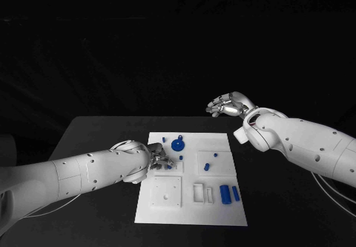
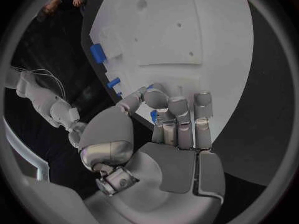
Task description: Assemble the parts on the task board
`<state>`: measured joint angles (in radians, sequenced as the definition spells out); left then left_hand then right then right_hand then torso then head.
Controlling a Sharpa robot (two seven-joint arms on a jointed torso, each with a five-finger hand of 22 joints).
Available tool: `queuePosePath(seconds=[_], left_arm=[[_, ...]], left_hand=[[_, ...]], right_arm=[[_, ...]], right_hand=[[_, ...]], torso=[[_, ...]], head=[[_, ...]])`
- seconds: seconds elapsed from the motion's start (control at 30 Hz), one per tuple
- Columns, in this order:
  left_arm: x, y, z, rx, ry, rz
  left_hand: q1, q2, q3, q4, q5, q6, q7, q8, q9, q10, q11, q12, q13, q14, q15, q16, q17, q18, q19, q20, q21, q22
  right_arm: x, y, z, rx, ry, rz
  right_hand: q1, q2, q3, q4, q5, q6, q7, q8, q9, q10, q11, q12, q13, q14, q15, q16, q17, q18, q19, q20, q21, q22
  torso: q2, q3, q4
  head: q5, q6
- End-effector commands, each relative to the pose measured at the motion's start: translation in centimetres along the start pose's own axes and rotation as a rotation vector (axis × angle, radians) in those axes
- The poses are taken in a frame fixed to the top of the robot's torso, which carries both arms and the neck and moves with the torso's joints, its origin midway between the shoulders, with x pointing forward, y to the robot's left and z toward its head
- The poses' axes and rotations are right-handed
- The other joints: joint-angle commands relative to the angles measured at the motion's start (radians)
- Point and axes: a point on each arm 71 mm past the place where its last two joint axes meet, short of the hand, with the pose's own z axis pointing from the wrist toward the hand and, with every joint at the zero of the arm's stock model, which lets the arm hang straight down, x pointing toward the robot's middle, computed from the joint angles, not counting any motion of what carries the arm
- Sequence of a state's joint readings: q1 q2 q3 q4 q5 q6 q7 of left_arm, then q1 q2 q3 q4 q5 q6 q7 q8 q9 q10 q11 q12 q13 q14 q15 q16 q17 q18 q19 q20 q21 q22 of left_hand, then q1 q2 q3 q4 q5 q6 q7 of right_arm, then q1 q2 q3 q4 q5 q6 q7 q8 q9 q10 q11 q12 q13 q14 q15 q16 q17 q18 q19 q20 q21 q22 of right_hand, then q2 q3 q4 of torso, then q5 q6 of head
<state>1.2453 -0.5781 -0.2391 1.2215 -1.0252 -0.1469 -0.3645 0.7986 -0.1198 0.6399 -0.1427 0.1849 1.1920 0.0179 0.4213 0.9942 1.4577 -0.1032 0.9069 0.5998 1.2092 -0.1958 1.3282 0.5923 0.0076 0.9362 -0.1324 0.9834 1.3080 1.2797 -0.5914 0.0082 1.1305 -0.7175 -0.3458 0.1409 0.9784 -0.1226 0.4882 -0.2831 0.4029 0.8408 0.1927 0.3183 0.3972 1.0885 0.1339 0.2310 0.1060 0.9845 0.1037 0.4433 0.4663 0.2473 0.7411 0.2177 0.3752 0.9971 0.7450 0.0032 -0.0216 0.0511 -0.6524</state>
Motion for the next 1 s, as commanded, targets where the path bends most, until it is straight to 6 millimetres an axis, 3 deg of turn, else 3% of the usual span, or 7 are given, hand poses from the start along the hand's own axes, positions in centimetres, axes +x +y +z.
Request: queuePosePath(seconds=[0.03,0.27,0.43,0.5,0.63,1.0], left_arm=[[0.15,-0.33,0.01,0.018,0.012,-0.006],[0.12,-0.18,0.02,0.012,0.015,-0.005],[0.09,-0.05,0.01,0.007,0.015,-0.005],[0.06,-0.04,0.01,0.005,0.012,-0.004],[0.07,-0.07,0.03,0.006,0.012,-0.004],[-0.06,-0.05,0.04,0.004,-0.004,-0.01]], left_hand=[[0.0,-0.012,-0.002,0.007,-0.006,0.091,-0.056,-0.006,0.002,-0.041,-0.036,0.007,-0.002,-0.005,-0.003,0.004,-0.002,0.017,-0.006,-0.141,0.006,0.016],[0.01,-0.013,0.0,0.006,-0.015,0.092,-0.057,-0.006,0.004,-0.041,-0.036,0.009,-0.004,-0.006,-0.004,0.006,-0.004,0.018,-0.006,-0.142,0.007,0.017],[0.051,0.004,0.002,-0.025,-0.034,0.092,-0.057,-0.006,0.009,-0.042,-0.036,0.015,-0.009,-0.008,-0.005,0.012,-0.009,0.018,-0.007,-0.141,0.01,0.018],[0.074,0.017,0.001,-0.042,-0.075,0.091,-0.056,-0.006,0.011,-0.043,-0.036,0.018,-0.012,-0.009,-0.006,0.015,-0.013,0.018,-0.008,-0.141,0.011,0.017],[0.093,0.028,0.001,-0.052,-0.101,0.09,-0.056,-0.009,0.013,-0.045,-0.035,0.02,-0.017,-0.011,-0.006,0.017,-0.018,0.018,-0.009,-0.14,0.011,0.016],[0.094,0.033,-0.005,-0.046,-0.131,0.087,-0.054,-0.011,0.015,-0.047,-0.035,0.02,-0.024,-0.013,-0.006,0.017,-0.025,0.016,-0.008,-0.139,0.01,0.015]], right_arm=[[0.16,0.1,0.02,-0.008,0.017,-0.004],[0.16,0.11,0.02,-0.008,0.016,-0.004],[0.17,0.11,0.01,-0.009,0.018,-0.004],[0.17,0.12,0.01,-0.009,0.017,-0.004],[0.19,0.13,0.02,-0.009,0.018,-0.003],[0.2,0.13,0.02,-0.009,0.018,-0.003]], right_hand=[[0.008,-0.003,-0.007,-0.001,-0.001,-0.009,0.0,-0.005,-0.001,0.006,0.002,-0.005,-0.001,-0.002,0.008,-0.005,0.001,0.014,-0.002,0.004,-0.004,-0.001],[0.008,-0.003,-0.008,-0.001,-0.003,-0.009,0.0,-0.005,-0.002,0.007,0.003,-0.006,-0.002,-0.002,0.009,-0.006,0.001,0.014,-0.002,0.004,-0.005,-0.001],[0.008,-0.002,-0.009,-0.001,-0.004,-0.009,0.0,-0.005,-0.002,0.007,0.003,-0.006,-0.002,-0.002,0.009,-0.006,0.001,0.014,-0.002,0.004,-0.005,-0.001],[0.008,-0.002,-0.009,-0.001,-0.004,-0.009,0.0,-0.005,-0.002,0.007,0.003,-0.006,-0.002,-0.002,0.009,-0.006,0.001,0.014,-0.002,0.004,-0.005,-0.001],[0.008,-0.002,-0.009,-0.001,-0.004,-0.009,0.0,-0.005,-0.002,0.007,0.003,-0.007,-0.003,-0.002,0.009,-0.006,0.001,0.014,-0.002,0.004,-0.005,-0.001],[0.007,-0.001,-0.011,-0.001,-0.005,-0.009,0.0,-0.005,-0.002,0.007,0.003,-0.007,-0.004,-0.002,0.009,-0.007,0.002,0.014,-0.003,0.004,-0.006,-0.001]], torso=[[0.0,-0.0001,0.0006],[0.0,-0.0005,0.0],[0.0,-0.0003,-0.0001],[0.0,-0.0005,0.0004],[0.0,-0.0007,0.0007],[0.0,-0.0007,-0.0001]], head=[[0.0,-0.001],[0.0,-0.001],[0.0,-0.002],[-0.001,-0.003],[-0.002,-0.001],[-0.002,-0.001]])
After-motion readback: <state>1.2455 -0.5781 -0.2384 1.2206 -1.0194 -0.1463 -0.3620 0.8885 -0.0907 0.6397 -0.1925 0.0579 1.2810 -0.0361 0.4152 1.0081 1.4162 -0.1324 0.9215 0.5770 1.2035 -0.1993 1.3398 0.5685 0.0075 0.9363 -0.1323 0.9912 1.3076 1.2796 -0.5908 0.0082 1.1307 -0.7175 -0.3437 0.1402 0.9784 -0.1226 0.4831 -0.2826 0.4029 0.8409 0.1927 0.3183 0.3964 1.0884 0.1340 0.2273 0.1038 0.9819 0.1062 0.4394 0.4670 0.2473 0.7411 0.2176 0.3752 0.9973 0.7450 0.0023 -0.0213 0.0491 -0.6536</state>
